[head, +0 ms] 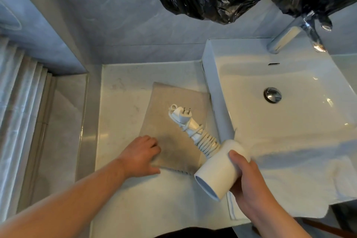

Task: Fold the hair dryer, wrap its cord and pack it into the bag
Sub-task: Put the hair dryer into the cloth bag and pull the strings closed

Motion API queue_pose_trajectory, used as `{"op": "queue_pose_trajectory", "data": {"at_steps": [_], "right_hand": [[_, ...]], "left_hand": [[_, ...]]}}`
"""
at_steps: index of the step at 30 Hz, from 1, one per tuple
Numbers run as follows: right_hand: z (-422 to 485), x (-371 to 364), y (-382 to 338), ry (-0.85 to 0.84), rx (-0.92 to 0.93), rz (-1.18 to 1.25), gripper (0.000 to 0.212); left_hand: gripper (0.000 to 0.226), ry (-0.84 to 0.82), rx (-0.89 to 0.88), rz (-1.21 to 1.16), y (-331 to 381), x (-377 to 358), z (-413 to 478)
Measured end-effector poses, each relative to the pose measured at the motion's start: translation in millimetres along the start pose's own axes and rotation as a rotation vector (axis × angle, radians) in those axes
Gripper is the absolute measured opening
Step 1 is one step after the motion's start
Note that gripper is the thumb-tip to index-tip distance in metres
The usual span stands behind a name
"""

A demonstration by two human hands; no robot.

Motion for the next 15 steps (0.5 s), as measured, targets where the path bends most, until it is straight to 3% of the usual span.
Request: {"op": "queue_pose_trajectory", "data": {"at_steps": [5, 10, 15], "right_hand": [[-9, 14, 38, 0.004, -0.069, -0.010, 0.044], [-12, 31, 57, 0.012, -0.125, -0.107, 0.059], [-9, 40, 68, 0.024, -0.140, -0.127, 0.045]], "left_hand": [[0.032, -0.012, -0.005, -0.044, -4, -13, 5], [0.033, -0.234, 0.187, -0.261, -16, -16, 13], [0.021, -0.003, 0.361, -0.512, -34, 9, 15]]}}
Point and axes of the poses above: each hand's wrist, its own z-axis towards the middle knuckle, its own x-axis out of the back of the hand, y = z × x, the point moved 9 cm from there along z, towards the middle knuckle, and after that the axes turned 12 degrees about -y, right-handed, at the moved point
